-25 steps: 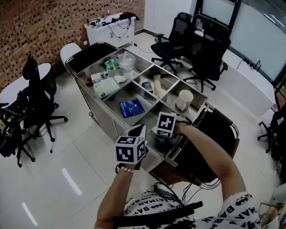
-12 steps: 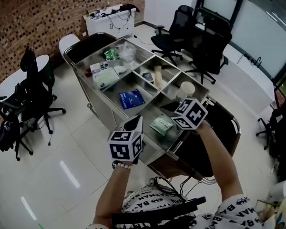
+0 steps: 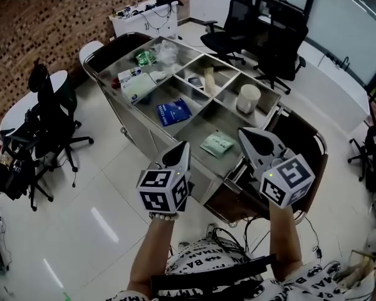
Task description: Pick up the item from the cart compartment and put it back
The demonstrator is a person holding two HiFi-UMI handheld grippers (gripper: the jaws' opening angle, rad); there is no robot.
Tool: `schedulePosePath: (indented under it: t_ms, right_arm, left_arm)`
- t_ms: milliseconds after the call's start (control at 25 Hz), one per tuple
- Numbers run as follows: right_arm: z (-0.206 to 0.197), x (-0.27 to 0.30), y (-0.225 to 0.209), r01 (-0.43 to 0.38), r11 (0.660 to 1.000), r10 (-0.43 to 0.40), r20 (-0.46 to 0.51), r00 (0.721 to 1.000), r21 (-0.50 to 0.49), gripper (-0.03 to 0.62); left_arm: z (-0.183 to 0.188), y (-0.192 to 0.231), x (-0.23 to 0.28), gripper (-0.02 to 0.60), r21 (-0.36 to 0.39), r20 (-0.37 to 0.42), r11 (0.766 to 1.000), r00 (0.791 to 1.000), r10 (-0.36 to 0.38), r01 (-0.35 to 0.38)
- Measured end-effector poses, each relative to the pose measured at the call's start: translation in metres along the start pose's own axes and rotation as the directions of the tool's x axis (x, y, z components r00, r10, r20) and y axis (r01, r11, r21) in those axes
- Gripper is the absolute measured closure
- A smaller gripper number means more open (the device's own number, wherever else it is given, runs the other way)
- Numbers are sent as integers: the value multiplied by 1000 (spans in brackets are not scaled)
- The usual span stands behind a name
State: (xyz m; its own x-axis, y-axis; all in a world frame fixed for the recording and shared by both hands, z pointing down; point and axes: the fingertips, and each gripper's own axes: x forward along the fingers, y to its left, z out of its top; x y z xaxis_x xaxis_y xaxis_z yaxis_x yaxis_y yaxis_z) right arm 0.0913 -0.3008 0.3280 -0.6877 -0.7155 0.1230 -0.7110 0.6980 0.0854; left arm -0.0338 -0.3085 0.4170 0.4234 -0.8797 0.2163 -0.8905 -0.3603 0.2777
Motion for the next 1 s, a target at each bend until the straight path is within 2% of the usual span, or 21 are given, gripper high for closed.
schedulePosePath:
  t_ms: [280, 480, 1000]
  right_arm:
    - [-37, -41, 25, 55, 992, -57, 14, 998, 114, 586]
    - [-52, -64, 34, 106, 982, -112, 29, 993, 159, 586]
    - [-59, -93, 53, 138, 984, -139, -1, 990, 116, 586]
  left_arm:
    - [-26, -19, -25, 580, 10, -22, 1000, 1000, -17, 17]
    - [-35, -33, -42, 580, 12, -26, 999, 999, -31, 32]
    - [-43, -50, -62, 580, 3, -18, 999, 999, -49, 49]
